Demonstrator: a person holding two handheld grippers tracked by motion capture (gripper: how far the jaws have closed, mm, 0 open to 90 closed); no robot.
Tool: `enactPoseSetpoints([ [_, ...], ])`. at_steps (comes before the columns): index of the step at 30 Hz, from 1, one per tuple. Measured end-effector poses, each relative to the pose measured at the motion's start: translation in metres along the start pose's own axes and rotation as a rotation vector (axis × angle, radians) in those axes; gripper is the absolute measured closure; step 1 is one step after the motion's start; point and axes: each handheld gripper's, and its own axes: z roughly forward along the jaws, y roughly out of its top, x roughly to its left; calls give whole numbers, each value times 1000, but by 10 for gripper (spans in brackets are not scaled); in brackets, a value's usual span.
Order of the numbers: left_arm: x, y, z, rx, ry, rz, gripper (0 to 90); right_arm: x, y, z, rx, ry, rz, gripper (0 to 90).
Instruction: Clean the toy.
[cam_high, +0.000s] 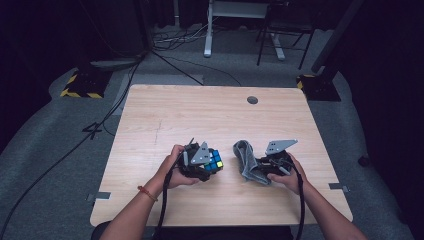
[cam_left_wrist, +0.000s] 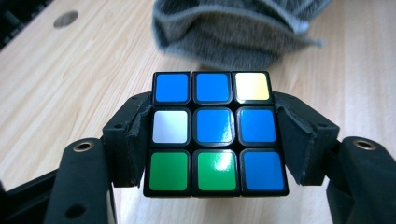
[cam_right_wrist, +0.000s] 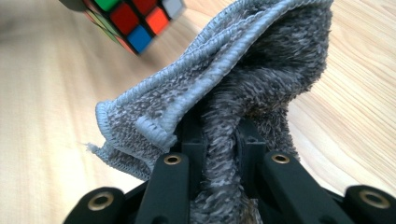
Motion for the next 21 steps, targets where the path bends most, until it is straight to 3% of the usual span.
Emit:
enactPoseSetpoints([
  [6, 13, -18, 6, 44, -4, -48, 341, -16, -9, -1, 28, -24, 32, 780],
  [10, 16, -24, 8, 65, -24, -61, 340, -19, -11, 1, 46, -16, 37, 773],
  [17, 22, -32, 10, 61, -61, -107, 338, -21, -15, 8, 65, 14, 45, 756],
  [21, 26, -37, 12, 49, -80, -145, 331, -25, -19, 12, 50, 59, 86, 739],
])
